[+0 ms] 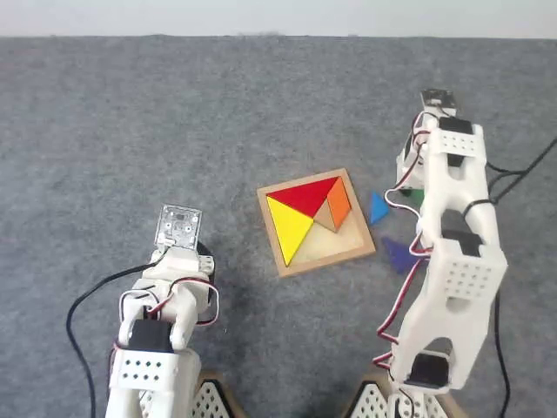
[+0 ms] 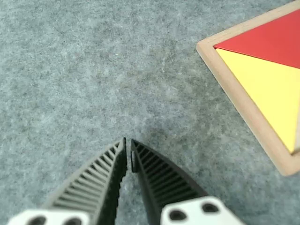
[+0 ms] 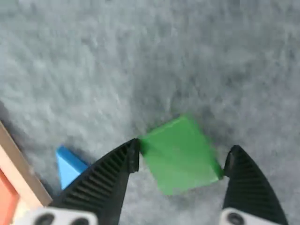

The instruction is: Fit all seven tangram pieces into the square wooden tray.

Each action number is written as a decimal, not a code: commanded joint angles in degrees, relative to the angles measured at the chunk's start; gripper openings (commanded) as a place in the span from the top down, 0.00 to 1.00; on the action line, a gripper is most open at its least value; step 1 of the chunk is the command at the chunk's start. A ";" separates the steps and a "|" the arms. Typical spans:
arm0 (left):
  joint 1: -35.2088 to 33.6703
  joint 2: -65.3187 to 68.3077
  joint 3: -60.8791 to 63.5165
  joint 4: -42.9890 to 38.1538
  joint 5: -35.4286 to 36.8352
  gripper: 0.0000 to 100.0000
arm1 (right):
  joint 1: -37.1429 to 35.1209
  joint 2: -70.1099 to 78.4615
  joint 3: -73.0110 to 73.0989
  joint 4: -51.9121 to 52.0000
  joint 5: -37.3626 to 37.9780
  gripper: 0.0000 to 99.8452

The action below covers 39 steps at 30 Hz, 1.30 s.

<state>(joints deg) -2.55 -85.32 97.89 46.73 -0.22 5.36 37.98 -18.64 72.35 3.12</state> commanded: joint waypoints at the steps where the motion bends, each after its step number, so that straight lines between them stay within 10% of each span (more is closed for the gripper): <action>1: -0.18 -0.70 -1.10 0.00 0.26 0.99 | 0.57 -0.57 -4.04 1.54 -1.23 0.70; 12: -0.18 -0.70 -1.10 0.00 0.26 0.99 | 0.84 0.04 -5.19 2.95 -13.45 0.70; 21: -0.18 -0.70 -1.10 0.00 0.26 0.99 | 1.01 -0.04 -3.16 3.21 -13.01 0.88; 39: -0.18 -0.70 -1.10 0.00 0.26 0.99 | -5.93 -12.62 -3.08 13.41 -4.92 0.89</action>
<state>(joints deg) -2.55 -85.32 97.89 46.73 -0.22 2.20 33.32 -20.92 83.34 -2.95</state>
